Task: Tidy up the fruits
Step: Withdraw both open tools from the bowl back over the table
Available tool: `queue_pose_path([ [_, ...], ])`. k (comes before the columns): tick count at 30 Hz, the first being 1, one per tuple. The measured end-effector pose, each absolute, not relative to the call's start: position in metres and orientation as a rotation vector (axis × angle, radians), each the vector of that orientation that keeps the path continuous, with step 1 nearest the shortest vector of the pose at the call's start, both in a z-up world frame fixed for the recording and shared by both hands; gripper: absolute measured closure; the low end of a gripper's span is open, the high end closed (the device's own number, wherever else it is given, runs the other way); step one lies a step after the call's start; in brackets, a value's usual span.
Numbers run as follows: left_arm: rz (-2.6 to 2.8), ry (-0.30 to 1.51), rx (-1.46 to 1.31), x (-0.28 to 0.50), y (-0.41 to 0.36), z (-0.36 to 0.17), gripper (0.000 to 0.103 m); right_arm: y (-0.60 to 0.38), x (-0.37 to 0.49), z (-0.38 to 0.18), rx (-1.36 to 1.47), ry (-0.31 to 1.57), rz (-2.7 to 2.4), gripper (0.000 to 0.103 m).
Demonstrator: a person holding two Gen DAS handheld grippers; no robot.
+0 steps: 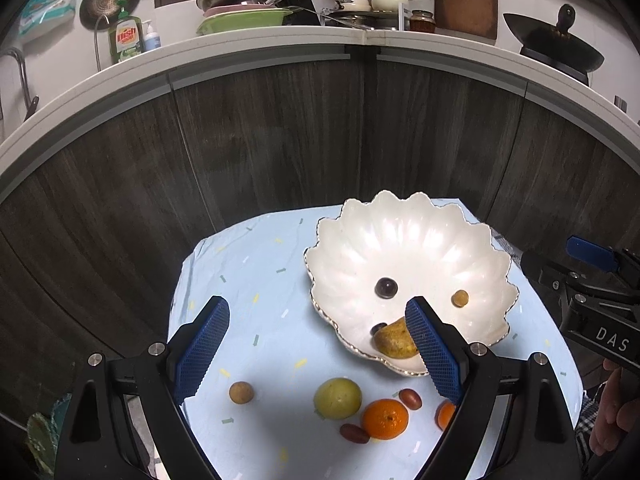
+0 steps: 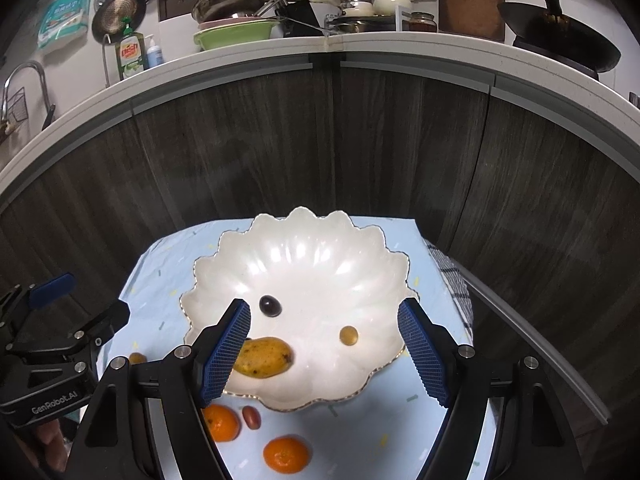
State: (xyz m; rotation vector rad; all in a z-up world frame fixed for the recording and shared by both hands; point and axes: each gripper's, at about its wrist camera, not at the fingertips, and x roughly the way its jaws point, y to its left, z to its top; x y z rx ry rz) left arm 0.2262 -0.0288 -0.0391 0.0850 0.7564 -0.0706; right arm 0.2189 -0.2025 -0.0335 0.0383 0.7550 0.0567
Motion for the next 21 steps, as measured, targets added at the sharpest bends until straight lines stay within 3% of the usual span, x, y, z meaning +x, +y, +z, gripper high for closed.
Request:
queue_pose_path([
  [21,-0.102,0.768,0.09,0.196,-0.023,-0.065,0.013,-0.196,0.188,-0.062,0.028,0.774,0.073,0.026],
])
